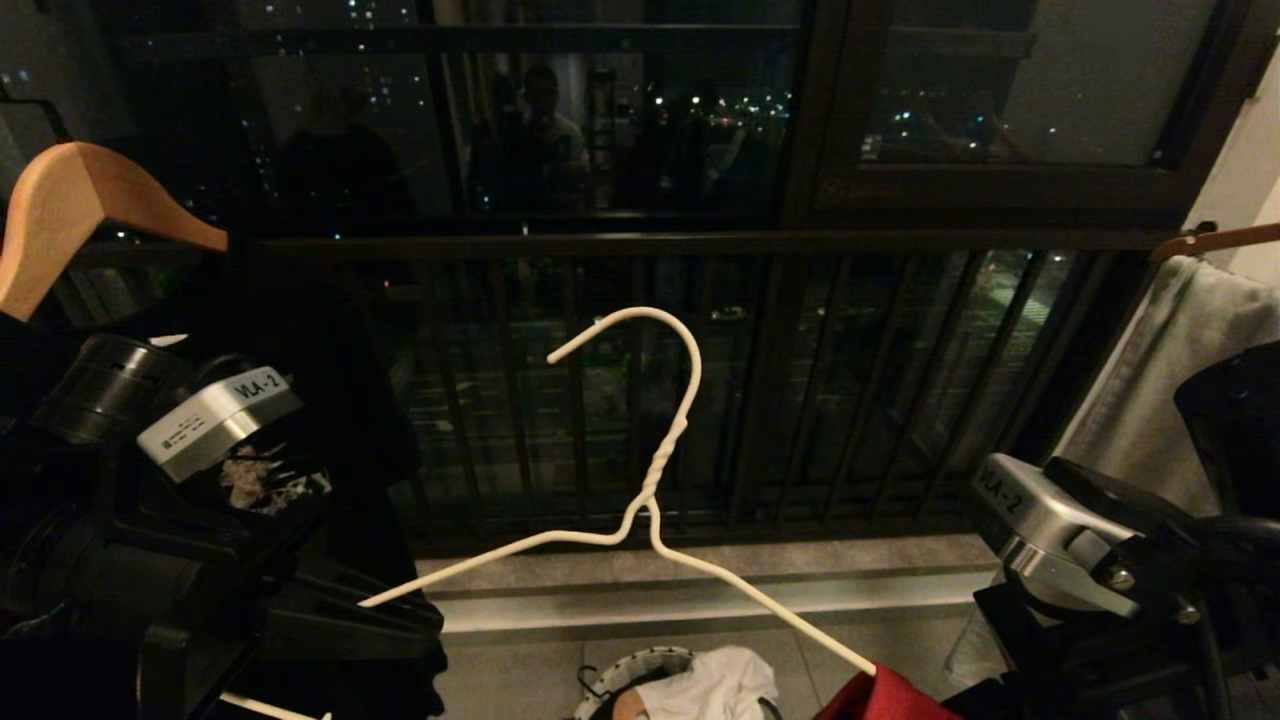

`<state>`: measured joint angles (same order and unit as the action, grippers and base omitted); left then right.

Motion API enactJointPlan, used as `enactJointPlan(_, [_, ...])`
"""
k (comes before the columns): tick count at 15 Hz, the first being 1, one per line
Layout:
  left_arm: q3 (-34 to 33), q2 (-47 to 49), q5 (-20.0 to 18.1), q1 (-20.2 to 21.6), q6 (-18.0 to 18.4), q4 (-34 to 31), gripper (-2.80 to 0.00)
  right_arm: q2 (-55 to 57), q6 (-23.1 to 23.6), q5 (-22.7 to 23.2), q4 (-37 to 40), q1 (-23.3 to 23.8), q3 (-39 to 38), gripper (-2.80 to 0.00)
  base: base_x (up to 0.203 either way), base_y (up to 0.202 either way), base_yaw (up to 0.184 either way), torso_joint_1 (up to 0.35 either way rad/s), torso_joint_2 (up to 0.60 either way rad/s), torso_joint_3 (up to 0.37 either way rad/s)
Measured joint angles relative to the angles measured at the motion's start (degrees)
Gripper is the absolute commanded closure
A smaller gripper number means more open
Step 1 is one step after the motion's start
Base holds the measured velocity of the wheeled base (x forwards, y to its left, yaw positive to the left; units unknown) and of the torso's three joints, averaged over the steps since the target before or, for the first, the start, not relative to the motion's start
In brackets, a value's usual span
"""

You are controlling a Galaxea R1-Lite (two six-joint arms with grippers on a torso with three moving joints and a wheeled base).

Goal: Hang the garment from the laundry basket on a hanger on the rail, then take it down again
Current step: Take the clothes off the clothes rack

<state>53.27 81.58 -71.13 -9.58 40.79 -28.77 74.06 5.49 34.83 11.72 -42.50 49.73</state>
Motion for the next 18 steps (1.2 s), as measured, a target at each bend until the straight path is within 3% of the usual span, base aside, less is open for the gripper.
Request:
enactJointPlan(9, [0.34, 0.17, -0.33, 0.20, -0.55, 0.73, 0.00, 1.19, -0.50, 0.04, -0.04, 0.41, 0.33, -2.80, 0.000, 0.000, 0.000, 0.000, 0.00, 0.000])
enactJointPlan(12, [0.07, 0.61, -0.63, 0.30, -2.00, 3.20, 0.00, 2.65, -4.66, -0.63, -3.20, 1.18, 1.05, -2.80, 0.000, 0.000, 0.000, 0.000, 0.00, 0.000])
enactJointPlan(15, [-0.32, 1.53, -5.66, 0.86, -5.00, 5.78, 0.00, 4.36, -8.33, -2.83, -7.56, 1.55, 1.18, -2.80, 0.000, 0.000, 0.000, 0.000, 0.00, 0.000])
enactJointPlan(18, [-2.60, 3.06, -8.22, 1.60, -7.34, 13.31, 0.00, 5.22, -9.26, -2.87, -8.85, 2.33, 1.27, -2.80, 0.000, 0.000, 0.000, 0.000, 0.00, 0.000])
